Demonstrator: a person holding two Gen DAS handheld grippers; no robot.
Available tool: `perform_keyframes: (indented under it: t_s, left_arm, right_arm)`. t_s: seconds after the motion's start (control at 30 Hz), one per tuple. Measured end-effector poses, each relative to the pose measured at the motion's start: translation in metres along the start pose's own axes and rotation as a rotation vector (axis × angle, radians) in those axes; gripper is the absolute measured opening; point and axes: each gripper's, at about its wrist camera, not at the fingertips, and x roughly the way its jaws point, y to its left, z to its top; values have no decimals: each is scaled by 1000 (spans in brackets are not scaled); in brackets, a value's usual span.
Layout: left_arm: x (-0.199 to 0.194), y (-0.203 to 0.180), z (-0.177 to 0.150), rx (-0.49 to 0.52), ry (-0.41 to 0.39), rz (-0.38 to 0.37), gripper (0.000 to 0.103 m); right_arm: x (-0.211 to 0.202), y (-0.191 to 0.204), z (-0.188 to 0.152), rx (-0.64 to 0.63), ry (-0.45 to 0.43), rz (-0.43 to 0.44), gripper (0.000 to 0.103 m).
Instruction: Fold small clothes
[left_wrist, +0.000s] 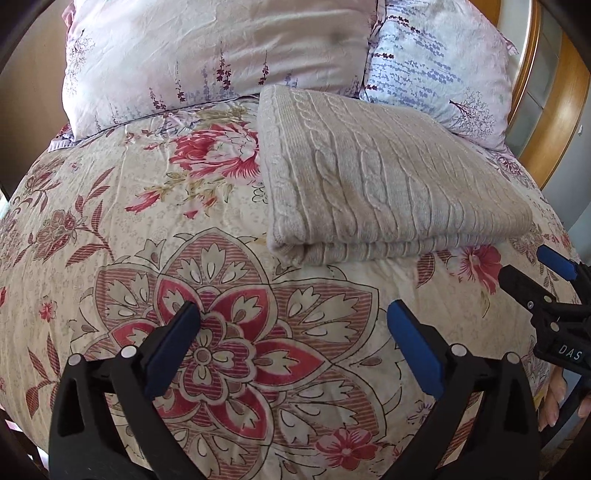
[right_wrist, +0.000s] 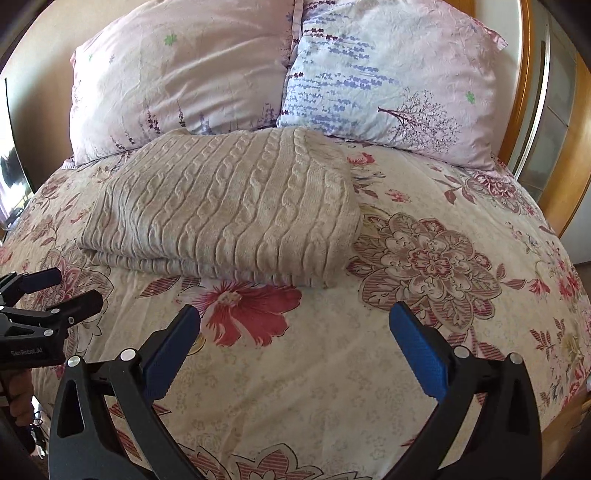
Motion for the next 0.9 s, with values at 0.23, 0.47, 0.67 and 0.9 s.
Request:
perform_keyframes:
  t_s: [0.23,0.47,0.67,0.9]
  left_arm:
    - [3,-6,-3,21,0,44,101]
    - [3,-7,-4,20,-13,55,101]
    - [3,-7,-5,13,-17,61,101]
    - [6,-8,-2,15,-13,65,101]
  right_arm:
    - [11,-3,-5,38,46,-13,102]
    - [14,-3,-7,33,52,-22,102]
    - [15,-5,-6,41,54,-16,102]
    - [18,-1,-7,30,68,-29,102]
